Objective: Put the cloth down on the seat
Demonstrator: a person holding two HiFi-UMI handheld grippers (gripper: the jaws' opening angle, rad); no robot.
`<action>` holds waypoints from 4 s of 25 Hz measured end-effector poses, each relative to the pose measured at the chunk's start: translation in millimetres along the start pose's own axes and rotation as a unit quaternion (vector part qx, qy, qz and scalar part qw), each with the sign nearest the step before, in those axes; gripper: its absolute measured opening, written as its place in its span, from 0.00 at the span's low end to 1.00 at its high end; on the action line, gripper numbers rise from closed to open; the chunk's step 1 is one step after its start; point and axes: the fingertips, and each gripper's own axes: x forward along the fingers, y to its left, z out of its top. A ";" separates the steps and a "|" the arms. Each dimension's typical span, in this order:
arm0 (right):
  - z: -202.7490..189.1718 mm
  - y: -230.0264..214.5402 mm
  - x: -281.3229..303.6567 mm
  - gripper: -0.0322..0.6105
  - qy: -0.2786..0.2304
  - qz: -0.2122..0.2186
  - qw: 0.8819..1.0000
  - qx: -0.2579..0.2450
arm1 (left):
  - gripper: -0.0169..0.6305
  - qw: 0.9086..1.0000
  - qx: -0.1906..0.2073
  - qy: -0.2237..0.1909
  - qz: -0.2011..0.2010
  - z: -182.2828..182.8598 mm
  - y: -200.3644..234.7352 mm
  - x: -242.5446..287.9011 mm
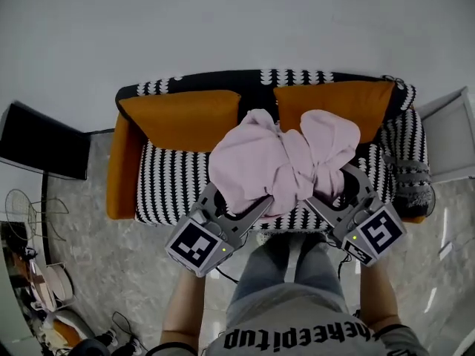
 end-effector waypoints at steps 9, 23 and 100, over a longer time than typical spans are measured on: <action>-34.4 -4.7 9.4 0.47 0.030 -0.027 0.999 0.021 | 0.37 0.999 -0.015 0.029 -0.037 -33.5 10.3 12.8; -108.1 -23.6 32.5 0.47 0.082 -0.024 0.995 0.047 | 0.37 0.996 -0.049 0.063 -0.049 -102.5 27.9 43.3; -509.4 -48.8 110.4 0.49 0.275 -0.031 0.952 0.130 | 0.37 0.965 -0.109 0.235 -0.033 -486.6 69.3 141.2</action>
